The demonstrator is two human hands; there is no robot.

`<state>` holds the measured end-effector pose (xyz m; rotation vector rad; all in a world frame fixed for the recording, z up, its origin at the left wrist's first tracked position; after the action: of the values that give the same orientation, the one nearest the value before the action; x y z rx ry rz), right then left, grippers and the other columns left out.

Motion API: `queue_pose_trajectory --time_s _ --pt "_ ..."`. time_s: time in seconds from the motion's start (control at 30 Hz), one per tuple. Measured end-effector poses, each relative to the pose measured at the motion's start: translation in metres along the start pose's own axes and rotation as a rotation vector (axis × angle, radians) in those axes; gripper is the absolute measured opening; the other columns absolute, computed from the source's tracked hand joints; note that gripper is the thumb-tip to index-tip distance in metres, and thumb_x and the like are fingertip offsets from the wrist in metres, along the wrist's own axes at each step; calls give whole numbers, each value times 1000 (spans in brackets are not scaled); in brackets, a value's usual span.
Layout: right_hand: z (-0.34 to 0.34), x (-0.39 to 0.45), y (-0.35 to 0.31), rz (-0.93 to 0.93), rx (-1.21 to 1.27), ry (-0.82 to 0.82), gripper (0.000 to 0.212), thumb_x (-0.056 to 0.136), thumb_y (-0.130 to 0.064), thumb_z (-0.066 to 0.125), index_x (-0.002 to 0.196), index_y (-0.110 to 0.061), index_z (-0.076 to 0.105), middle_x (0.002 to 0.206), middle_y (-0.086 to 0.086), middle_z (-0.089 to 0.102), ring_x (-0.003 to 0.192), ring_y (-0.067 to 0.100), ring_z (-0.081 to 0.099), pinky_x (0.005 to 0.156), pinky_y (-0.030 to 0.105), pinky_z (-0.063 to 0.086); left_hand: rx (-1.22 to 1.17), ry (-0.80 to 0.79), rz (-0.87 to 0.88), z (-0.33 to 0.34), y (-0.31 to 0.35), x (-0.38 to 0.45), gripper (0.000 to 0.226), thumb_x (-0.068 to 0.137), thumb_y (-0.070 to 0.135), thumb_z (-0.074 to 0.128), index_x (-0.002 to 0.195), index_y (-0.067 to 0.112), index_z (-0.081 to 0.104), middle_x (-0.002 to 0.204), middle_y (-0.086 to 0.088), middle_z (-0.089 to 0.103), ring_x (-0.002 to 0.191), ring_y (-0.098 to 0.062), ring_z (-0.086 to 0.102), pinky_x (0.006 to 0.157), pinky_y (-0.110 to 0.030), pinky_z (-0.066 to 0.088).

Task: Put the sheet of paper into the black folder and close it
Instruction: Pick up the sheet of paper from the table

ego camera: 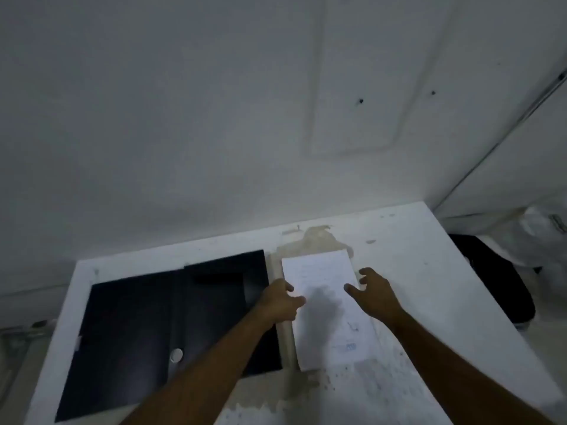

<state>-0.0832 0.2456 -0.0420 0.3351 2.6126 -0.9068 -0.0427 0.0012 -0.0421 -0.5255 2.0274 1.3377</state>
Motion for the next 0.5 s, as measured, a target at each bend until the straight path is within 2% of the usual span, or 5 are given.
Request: queue_pose_trajectory --time_s 0.07,0.13,0.2,0.33,0.5 --pt "10 11 17 60 -14 -21 75 83 -45 74 140 -4 46 135 18 59 122 32 58 98 39 48 135 65 -24 15 -1 17 72 90 33 70 147 4 36 141 -17 52 114 -29 65 96 -39 57" --pt "23 20 34 116 -77 -55 77 83 -46 74 139 -1 45 137 21 56 126 35 55 102 42 46 225 108 -44 31 -8 33 84 91 34 69 154 1 24 155 -20 36 137 -34 48 106 -39 49" --pt "36 28 48 154 -132 -51 74 82 -47 74 132 0 47 132 23 54 122 38 53 100 44 47 348 138 -88 48 -20 46 95 89 41 69 155 -1 16 160 -24 22 146 -37 34 113 -42 42" --pt "59 38 63 198 -171 -49 73 83 -46 72 133 -1 44 137 23 43 128 41 42 100 47 44 564 244 -119 62 -35 60 99 83 52 71 150 1 20 156 -24 22 143 -37 33 114 -38 38" --pt "70 49 69 196 -122 33 64 85 -43 71 127 -1 47 132 22 50 122 40 51 96 51 51 498 280 -76 65 -41 71 94 80 40 79 147 3 24 154 -21 24 142 -37 34 114 -41 40"
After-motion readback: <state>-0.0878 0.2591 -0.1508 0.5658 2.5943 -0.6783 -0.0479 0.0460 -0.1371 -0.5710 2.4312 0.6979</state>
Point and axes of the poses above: each hand's wrist, its own x-axis towards the middle knuckle, its own z-axis out of the palm, y = z × x, the point moved 6 cm from there along x, towards the middle knuckle
